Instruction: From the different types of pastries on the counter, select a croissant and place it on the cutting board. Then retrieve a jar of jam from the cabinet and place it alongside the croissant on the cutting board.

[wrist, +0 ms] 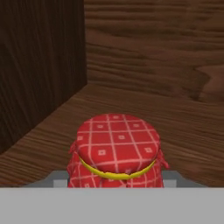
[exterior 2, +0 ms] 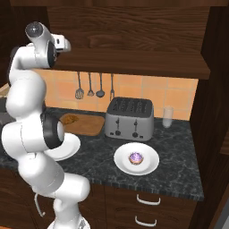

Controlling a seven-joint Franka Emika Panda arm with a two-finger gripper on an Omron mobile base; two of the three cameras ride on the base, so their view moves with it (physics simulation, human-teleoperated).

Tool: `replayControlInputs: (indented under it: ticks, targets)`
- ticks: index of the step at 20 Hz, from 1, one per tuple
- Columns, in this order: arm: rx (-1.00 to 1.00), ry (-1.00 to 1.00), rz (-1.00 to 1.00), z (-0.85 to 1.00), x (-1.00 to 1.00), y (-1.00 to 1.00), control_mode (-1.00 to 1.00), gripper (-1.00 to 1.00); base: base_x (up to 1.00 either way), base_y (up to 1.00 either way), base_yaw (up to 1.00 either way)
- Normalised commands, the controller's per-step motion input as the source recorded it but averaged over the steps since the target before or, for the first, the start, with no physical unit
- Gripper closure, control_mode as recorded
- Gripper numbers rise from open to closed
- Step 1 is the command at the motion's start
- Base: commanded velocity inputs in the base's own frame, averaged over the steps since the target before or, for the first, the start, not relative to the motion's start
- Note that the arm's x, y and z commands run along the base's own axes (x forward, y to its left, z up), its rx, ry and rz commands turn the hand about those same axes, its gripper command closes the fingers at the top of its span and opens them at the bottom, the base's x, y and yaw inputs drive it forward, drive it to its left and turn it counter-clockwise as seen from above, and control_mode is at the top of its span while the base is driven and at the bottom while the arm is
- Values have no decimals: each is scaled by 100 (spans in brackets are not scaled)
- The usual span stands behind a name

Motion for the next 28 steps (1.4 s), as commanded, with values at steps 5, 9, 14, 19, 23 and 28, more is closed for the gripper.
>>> replayControlInputs:
  ticks: [5, 9, 14, 19, 23, 28]
  targets:
    - [5, -10, 0, 9, -64, -38, -100, 100, 0, 0, 0]
    - [6, -5, 0, 0, -80, -33, -100, 100, 0, 0, 0]
    - [1, 0, 0, 0, -96, -39, -100, 100, 0, 0, 0]
    - [0, 0, 0, 0, -100, -33, -100, 100, 0, 0, 0]
    - [0, 4, 0, -10, -100, -33, -100, 100, 0, 0, 0]
    - [0, 4, 0, -28, -100, -31, -100, 100, 0, 0, 0]
